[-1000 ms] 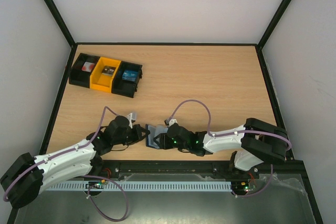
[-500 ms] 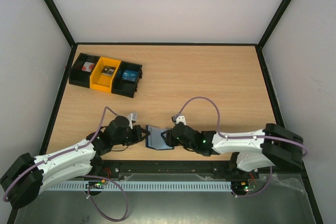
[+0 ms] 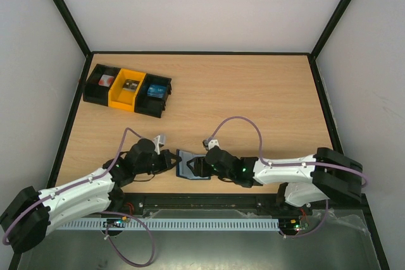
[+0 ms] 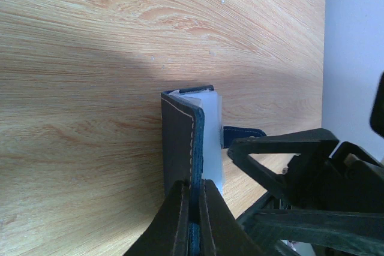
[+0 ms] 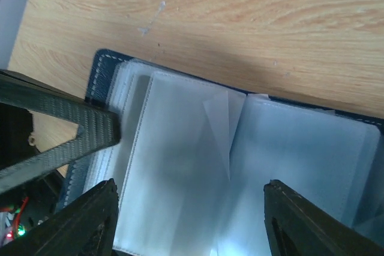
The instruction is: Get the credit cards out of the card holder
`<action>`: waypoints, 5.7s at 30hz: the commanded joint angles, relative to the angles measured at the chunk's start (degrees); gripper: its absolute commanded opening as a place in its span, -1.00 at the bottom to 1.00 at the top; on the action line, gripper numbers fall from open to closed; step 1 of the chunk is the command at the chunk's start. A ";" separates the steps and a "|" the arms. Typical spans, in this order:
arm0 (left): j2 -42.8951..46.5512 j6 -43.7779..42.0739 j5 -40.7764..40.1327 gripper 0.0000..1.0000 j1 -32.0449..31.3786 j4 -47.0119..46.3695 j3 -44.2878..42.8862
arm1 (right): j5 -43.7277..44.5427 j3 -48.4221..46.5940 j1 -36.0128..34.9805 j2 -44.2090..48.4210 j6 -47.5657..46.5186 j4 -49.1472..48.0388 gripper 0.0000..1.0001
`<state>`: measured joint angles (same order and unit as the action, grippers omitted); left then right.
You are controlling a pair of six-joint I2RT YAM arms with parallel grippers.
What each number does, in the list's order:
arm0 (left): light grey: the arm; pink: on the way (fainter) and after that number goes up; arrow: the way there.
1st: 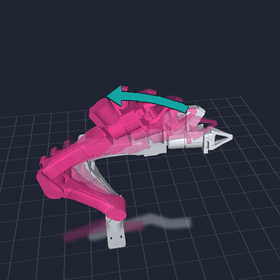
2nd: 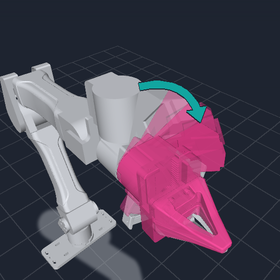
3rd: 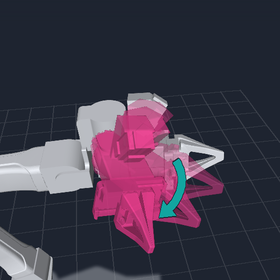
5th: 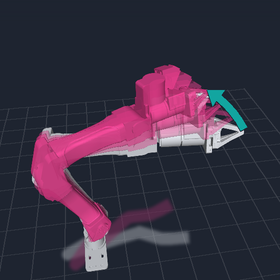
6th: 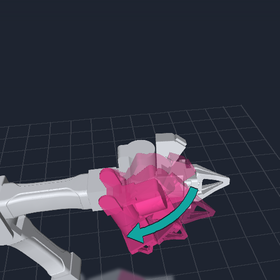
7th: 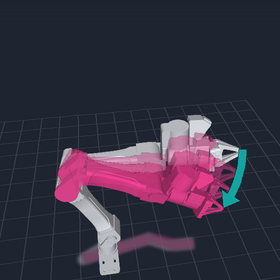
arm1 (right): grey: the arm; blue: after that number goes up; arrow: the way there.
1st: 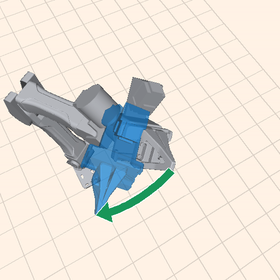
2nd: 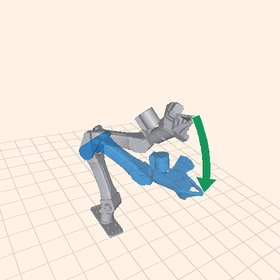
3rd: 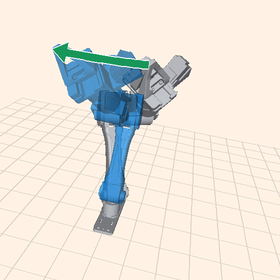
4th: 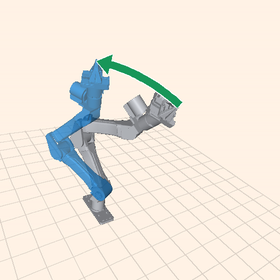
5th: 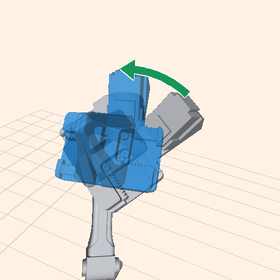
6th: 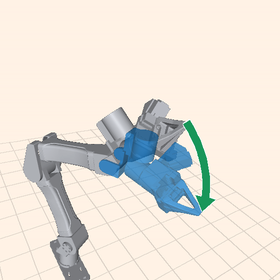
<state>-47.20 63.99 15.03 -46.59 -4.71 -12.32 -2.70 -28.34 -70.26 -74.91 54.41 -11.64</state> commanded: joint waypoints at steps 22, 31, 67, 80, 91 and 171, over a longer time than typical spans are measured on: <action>1.15 -1.42 0.79 -0.95 -0.11 2.08 -1.80 | 15.03 5.90 -0.36 1.00 1.31 5.43 -0.14; -0.34 -1.77 1.50 -0.95 -0.17 1.69 -3.34 | 6.41 6.23 -0.32 12.65 2.78 -0.22 -0.08; -3.40 -2.46 0.95 -0.95 -0.25 1.72 -3.82 | -7.94 -0.43 -0.32 -12.25 1.93 -13.53 0.13; -1.59 -2.48 0.79 -0.94 -0.21 2.18 -3.17 | -4.96 1.62 -0.32 -10.24 2.53 -11.06 -0.08; -0.95 -2.11 0.47 -0.95 -0.26 2.37 -3.41 | -3.31 2.01 -0.32 -8.64 3.29 -8.48 -0.15; -3.63 -1.92 -4.05 -0.77 -0.25 4.50 -3.66 | 2.79 8.60 -0.36 7.97 5.06 -3.35 -0.38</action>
<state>-50.50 62.24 13.54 -46.61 -1.96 -14.94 0.97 -19.97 -70.32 -64.51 60.31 -11.11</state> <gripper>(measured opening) 0.099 0.339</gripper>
